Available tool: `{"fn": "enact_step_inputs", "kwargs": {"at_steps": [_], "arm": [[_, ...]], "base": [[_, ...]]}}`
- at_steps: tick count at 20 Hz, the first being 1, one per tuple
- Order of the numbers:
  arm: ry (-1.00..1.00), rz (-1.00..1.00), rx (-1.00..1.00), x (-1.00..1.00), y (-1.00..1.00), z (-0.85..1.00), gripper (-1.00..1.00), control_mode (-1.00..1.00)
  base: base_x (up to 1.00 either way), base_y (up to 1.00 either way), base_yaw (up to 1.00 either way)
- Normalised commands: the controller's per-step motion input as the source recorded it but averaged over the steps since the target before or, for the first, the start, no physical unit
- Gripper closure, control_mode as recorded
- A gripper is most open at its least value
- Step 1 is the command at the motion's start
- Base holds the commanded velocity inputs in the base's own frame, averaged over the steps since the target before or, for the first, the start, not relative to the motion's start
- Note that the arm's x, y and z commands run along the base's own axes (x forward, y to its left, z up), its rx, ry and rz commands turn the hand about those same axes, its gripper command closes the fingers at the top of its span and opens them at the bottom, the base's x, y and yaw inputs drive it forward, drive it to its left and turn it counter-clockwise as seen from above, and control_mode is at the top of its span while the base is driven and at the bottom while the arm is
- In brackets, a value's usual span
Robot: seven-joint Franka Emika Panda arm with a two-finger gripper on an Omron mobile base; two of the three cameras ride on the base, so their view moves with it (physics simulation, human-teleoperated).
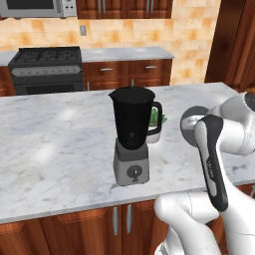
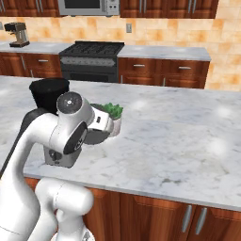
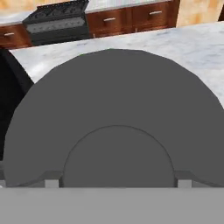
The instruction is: Close the lid blender by securely placing the lid on top.
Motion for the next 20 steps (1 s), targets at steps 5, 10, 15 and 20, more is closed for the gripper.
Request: {"fn": "enact_step_inputs", "kwargs": {"at_steps": [5, 10, 15, 20], "arm": [[-0.08, 0.06, -0.10, -0.10, 0.44, 1.00, 1.00, -1.00], [-0.01, 0.13, -0.08, 0.13, 0.61, 1.00, 1.00, -1.00], [0.00, 0.21, -0.05, 0.41, 0.59, 0.99, 1.00, -1.00], [0.17, 0.16, -0.04, 0.83, 0.71, 0.66, 1.00, -1.00]], "base": [[0.00, 0.00, 0.00], [0.00, 0.00, 0.00], [0.00, 0.00, 0.00], [0.00, 0.00, 0.00]]}}
